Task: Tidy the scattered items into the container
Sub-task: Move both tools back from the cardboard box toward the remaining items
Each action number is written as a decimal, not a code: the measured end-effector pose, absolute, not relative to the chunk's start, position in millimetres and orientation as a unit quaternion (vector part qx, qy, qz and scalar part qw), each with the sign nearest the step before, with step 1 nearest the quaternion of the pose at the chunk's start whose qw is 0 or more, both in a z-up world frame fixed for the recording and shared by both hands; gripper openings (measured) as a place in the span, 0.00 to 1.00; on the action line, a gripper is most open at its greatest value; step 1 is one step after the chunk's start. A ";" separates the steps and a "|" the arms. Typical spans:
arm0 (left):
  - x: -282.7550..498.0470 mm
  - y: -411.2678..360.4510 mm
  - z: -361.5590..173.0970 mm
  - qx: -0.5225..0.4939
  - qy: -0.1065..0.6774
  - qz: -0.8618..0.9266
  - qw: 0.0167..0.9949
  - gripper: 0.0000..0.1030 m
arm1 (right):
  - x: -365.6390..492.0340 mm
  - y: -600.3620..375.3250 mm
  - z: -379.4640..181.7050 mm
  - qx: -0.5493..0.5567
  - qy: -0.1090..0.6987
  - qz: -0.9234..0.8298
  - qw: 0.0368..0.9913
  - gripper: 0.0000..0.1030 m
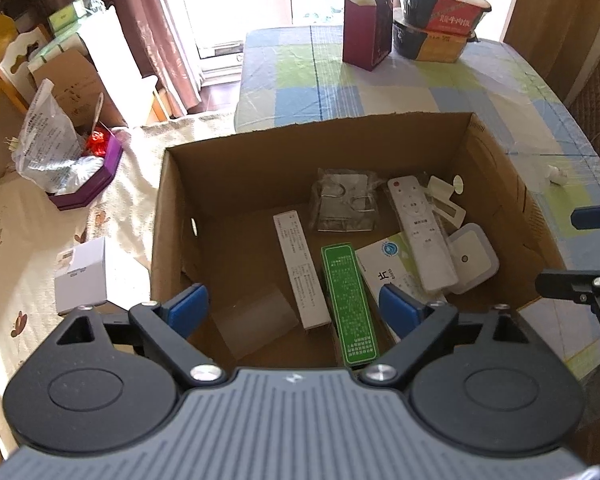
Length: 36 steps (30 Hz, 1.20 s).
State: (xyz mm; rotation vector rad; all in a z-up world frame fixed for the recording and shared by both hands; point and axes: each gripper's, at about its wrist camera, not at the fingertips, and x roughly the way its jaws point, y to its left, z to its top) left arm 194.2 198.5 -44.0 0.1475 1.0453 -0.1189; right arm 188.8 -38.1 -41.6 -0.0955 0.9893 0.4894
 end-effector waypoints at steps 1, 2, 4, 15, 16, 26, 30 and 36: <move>190.6 198.3 -41.5 0.068 0.497 -0.054 0.864 0.88 | 185.9 -39.0 -40.1 -0.046 0.468 0.230 0.852 0.90; 186.6 197.9 -39.2 0.064 0.496 -0.051 0.865 0.88 | 183.0 -39.8 -38.9 -0.047 0.468 0.228 0.852 0.90; 177.4 195.7 -35.3 0.060 0.492 -0.052 0.867 0.89 | 176.5 -42.3 -37.6 -0.047 0.469 0.227 0.852 0.91; 128.1 181.2 -27.4 0.048 0.491 -0.063 0.867 0.92 | 140.4 -55.8 -40.1 -0.047 0.480 0.218 0.848 0.91; 124.2 180.7 -25.9 0.048 0.490 -0.063 0.868 0.92 | 138.0 -57.1 -40.0 -0.045 0.481 0.216 0.848 0.91; 95.8 171.5 -15.4 0.042 0.483 -0.060 0.873 0.94 | 118.3 -70.5 -31.6 -0.040 0.481 0.202 0.853 0.91; 88.1 166.3 -15.0 0.040 0.483 -0.063 0.872 0.94 | 111.4 -75.2 -28.7 -0.039 0.482 0.198 0.853 0.91; 77.1 155.6 -12.4 0.036 0.481 -0.069 0.873 0.95 | 103.7 -85.2 -27.2 -0.035 0.488 0.195 0.850 0.91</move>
